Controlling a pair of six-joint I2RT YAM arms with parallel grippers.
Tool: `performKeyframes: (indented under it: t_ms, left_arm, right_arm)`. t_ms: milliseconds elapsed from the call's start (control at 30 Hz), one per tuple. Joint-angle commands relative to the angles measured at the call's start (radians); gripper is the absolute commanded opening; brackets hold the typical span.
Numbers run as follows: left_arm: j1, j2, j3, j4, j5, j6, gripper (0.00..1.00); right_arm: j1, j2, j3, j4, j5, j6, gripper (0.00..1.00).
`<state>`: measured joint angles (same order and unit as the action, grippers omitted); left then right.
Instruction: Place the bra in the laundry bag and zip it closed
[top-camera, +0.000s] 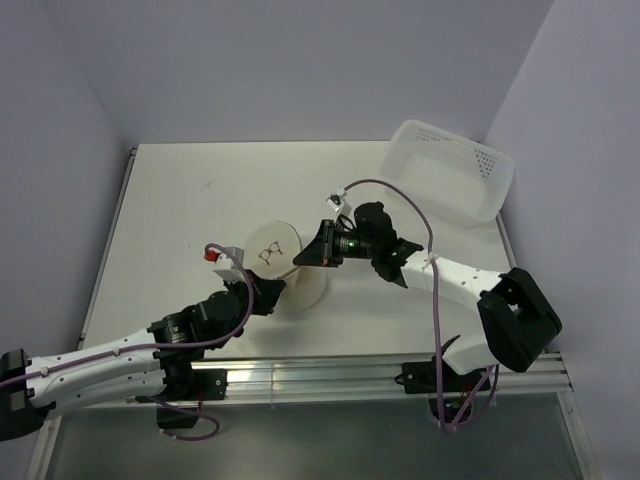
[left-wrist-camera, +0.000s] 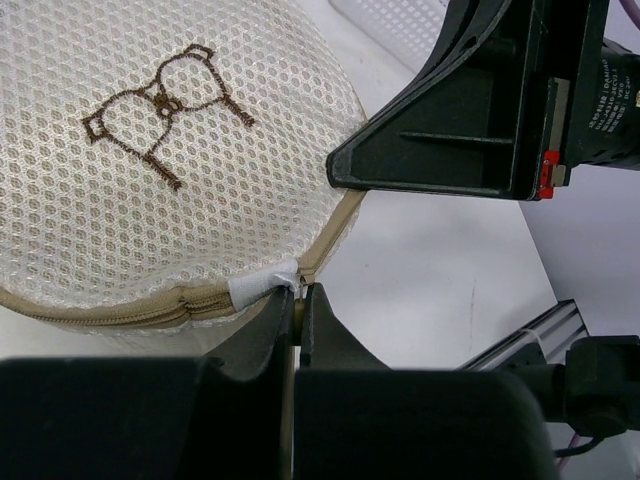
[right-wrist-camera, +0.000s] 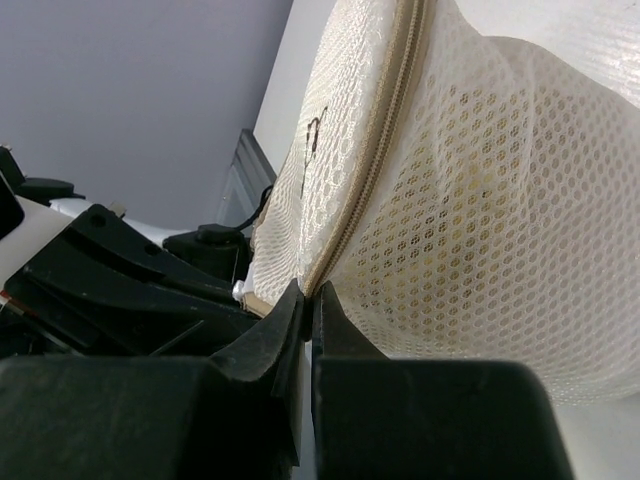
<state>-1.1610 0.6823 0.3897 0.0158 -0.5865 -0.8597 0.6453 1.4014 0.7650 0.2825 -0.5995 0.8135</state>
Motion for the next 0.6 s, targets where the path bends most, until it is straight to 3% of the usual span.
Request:
performKeyframes:
  t_ms: [0, 33, 100, 133, 167, 233, 267, 367, 500, 533, 567]
  left_arm:
    - [0.001, -0.006, 0.011, -0.133, -0.144, 0.053, 0.00]
    - [0.001, 0.011, 0.033, -0.126, -0.142, 0.059, 0.00]
    - [0.001, 0.022, 0.086, -0.137, -0.148, 0.062, 0.10]
    - [0.001, 0.020, 0.103, -0.142, -0.148, 0.074, 0.17]
    - [0.001, 0.014, 0.118, -0.145, -0.148, 0.082, 0.30]
    - [0.001, -0.016, 0.153, -0.148, -0.144, 0.108, 0.43]
    - [0.001, -0.030, 0.162, -0.148, -0.144, 0.116, 0.56]
    - [0.001, -0.070, 0.204, -0.163, -0.139, 0.140, 0.72]
    - [0.001, -0.087, 0.262, -0.183, -0.128, 0.168, 0.77]
    - [0.001, -0.087, 0.271, -0.186, -0.127, 0.175, 0.77]
    - [0.001, -0.087, 0.279, -0.194, -0.122, 0.179, 0.79]
  right_arm:
    - [-0.142, 0.043, 0.046, 0.029, 0.234, -0.093, 0.00]
    - [-0.141, 0.050, 0.049, 0.024, 0.236, -0.089, 0.00]
    - [-0.134, 0.048, 0.045, 0.027, 0.268, -0.080, 0.00]
    - [-0.131, 0.047, 0.040, 0.027, 0.277, -0.079, 0.00]
    - [-0.131, 0.047, 0.039, 0.024, 0.277, -0.080, 0.00]
    - [-0.131, 0.044, 0.040, 0.014, 0.276, -0.085, 0.00]
    - [-0.133, 0.042, 0.039, 0.014, 0.277, -0.086, 0.02]
    - [-0.131, 0.034, 0.031, 0.007, 0.294, -0.082, 0.04]
    - [-0.131, 0.039, 0.033, -0.005, 0.299, -0.085, 0.17]
    - [-0.131, 0.038, 0.039, -0.011, 0.305, -0.088, 0.30]
    - [-0.131, 0.031, 0.042, -0.026, 0.311, -0.094, 0.36]
